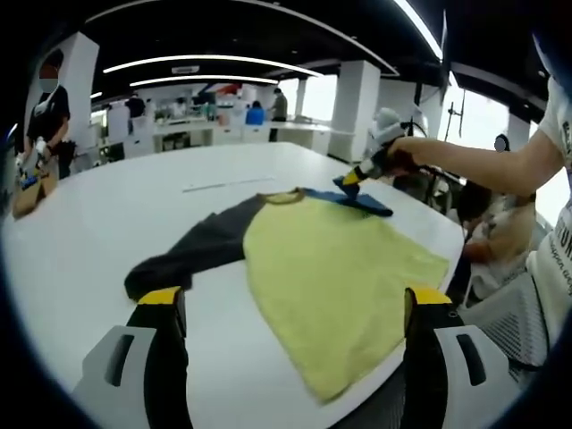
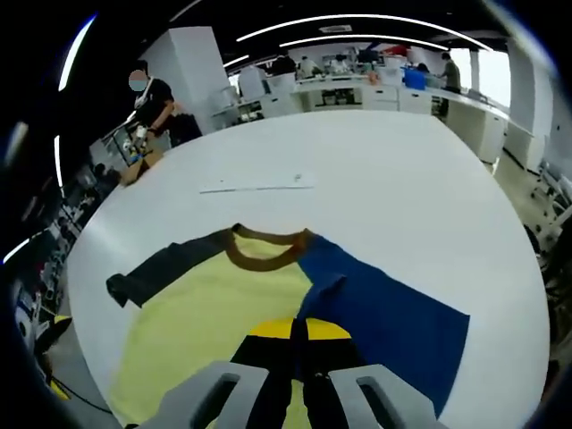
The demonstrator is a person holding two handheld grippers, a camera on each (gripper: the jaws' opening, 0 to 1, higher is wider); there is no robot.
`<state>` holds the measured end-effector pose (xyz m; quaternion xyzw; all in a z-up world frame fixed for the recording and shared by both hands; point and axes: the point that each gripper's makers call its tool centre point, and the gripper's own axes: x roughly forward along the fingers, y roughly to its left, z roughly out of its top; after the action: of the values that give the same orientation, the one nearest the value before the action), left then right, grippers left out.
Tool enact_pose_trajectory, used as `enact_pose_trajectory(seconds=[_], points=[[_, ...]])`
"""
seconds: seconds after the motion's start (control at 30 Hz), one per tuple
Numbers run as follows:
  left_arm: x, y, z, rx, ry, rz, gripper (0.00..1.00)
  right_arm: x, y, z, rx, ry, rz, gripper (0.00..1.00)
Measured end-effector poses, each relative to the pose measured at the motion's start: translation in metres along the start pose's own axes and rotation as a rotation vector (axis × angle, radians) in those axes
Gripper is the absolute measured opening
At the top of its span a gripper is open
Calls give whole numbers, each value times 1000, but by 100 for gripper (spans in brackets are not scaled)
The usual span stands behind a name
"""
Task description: Fold the garment on the visible template until the final outline fits inside the template.
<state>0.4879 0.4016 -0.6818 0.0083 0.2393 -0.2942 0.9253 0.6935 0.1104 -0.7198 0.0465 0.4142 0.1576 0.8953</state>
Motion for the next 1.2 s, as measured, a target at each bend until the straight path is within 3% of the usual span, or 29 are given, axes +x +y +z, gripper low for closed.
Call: enact_pose_trajectory(seconds=[0.7,1.2], points=[[0,6,-7,13,7,6,99,18,49,21,-48,-20,62,0],[-2,11,-11,10,-1,20,99,20,88,41,-103,-59,135,0]])
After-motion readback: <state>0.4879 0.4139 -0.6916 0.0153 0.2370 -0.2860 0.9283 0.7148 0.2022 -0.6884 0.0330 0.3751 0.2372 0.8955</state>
